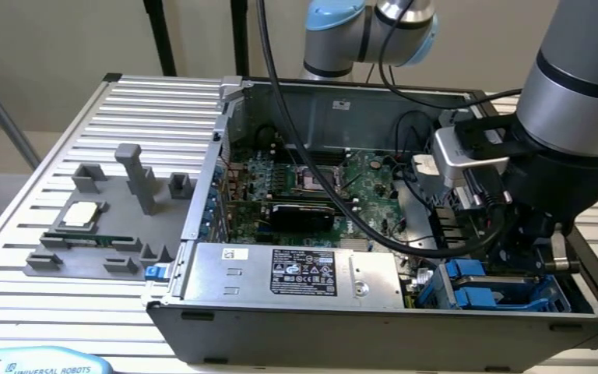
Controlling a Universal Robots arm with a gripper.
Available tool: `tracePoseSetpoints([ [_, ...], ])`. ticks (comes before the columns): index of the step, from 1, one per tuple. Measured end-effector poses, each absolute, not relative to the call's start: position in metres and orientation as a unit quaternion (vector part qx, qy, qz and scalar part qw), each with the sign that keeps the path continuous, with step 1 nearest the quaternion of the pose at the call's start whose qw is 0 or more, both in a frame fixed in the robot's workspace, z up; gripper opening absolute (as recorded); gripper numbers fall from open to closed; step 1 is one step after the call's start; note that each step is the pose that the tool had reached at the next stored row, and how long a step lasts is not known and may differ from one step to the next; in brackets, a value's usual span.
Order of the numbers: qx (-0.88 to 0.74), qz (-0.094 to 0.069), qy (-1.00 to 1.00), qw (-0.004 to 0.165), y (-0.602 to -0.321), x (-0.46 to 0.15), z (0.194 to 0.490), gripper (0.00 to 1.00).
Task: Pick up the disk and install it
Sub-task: 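Insert the second disk wire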
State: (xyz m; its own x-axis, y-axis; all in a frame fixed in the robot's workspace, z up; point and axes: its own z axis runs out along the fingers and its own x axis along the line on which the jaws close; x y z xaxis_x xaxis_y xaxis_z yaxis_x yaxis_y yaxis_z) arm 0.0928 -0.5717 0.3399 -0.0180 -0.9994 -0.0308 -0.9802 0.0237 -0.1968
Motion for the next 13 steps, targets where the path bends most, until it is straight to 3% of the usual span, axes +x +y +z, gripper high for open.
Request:
tracePoseSetpoints([
  [13,-0.696,-0.062,0.711,0.078,-0.5720,0.0937,0.3384,0.16],
])
